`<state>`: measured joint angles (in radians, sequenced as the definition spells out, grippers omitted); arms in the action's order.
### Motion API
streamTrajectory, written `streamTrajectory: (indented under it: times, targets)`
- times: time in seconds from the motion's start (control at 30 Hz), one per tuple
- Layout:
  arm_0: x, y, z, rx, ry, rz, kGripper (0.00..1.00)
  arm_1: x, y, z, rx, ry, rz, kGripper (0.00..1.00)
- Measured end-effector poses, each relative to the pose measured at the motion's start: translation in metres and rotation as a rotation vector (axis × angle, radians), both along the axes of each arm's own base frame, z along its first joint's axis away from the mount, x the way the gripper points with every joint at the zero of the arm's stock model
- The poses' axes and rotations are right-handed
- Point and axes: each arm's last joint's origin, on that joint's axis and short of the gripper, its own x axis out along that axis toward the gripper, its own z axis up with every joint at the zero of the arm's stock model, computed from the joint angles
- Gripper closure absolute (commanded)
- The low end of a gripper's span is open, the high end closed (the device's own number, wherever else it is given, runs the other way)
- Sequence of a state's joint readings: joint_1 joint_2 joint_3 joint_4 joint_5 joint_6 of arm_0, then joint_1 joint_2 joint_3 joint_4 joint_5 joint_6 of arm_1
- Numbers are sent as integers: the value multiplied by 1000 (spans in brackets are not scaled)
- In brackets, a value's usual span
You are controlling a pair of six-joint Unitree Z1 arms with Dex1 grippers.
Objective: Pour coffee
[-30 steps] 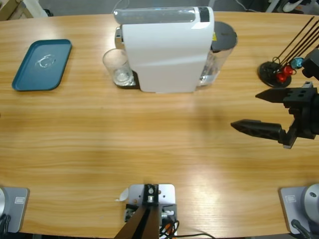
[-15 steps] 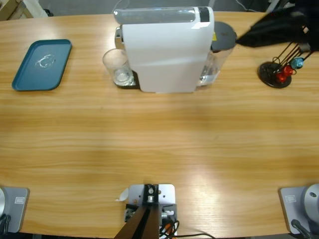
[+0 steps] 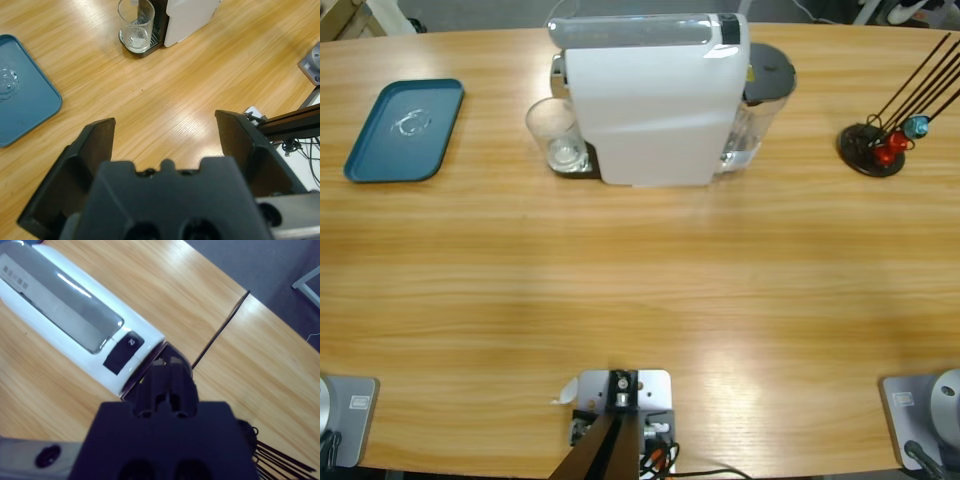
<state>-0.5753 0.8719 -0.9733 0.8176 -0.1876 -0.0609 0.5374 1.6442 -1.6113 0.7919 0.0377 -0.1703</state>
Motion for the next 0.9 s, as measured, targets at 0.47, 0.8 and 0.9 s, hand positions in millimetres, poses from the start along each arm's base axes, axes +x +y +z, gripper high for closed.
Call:
streamTrajectory:
  times: [0.47,0.8,0.9]
  targets:
    - [5,-2,-1,13,4,13,128,23,27,-16,-43,60,37,1000]
    - [6,-3,-1,15,8,13,128,26,38,-25,-58,82,59,1000]
    - [6,-3,-1,15,8,13,128,25,38,-25,-62,89,60,1000]
